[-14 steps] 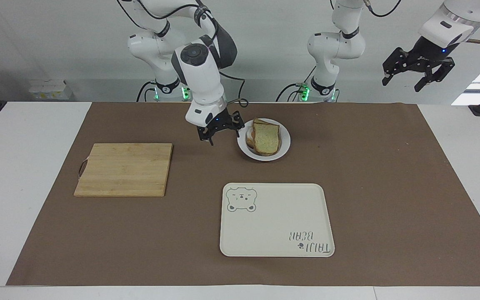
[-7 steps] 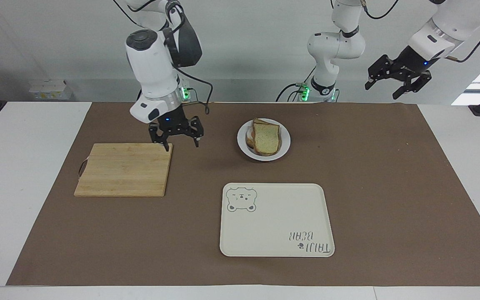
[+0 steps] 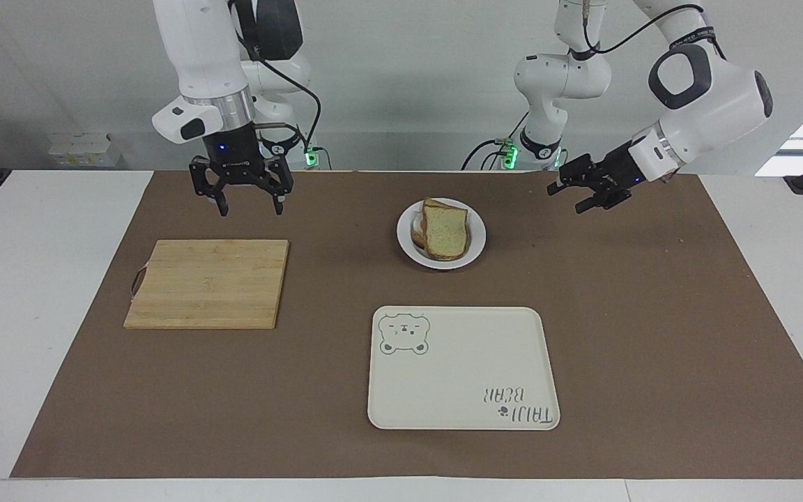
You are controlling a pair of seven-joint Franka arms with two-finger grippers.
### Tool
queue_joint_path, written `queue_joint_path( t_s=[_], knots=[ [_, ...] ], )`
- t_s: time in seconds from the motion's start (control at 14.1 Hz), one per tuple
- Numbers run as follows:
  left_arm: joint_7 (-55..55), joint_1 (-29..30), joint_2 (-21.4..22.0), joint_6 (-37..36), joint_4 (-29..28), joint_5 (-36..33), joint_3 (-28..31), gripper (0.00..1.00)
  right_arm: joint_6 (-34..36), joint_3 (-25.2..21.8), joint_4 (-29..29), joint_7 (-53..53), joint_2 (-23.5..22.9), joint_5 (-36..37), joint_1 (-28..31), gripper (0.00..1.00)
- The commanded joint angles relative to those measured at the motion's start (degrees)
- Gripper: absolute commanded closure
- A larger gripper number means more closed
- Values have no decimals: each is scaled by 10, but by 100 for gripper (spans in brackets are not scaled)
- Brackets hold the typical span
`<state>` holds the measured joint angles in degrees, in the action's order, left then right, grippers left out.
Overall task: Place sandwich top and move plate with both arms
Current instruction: 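Withdraw the right gripper while the left gripper reaches toward the plate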
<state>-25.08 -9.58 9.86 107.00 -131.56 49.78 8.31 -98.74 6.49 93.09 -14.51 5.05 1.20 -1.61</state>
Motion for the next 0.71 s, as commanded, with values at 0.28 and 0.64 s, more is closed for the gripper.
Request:
queue_joint_path(
  t_s=[0.28,0.64],
  knots=[
    [-210,-28,-19,94,-151,187,2,0,49,-64,-43,-6,19,5,6,0],
    [-377,-59,-92,103,-179,292,2,0,72,-90,-34,42,31,14,6,0]
  ],
)
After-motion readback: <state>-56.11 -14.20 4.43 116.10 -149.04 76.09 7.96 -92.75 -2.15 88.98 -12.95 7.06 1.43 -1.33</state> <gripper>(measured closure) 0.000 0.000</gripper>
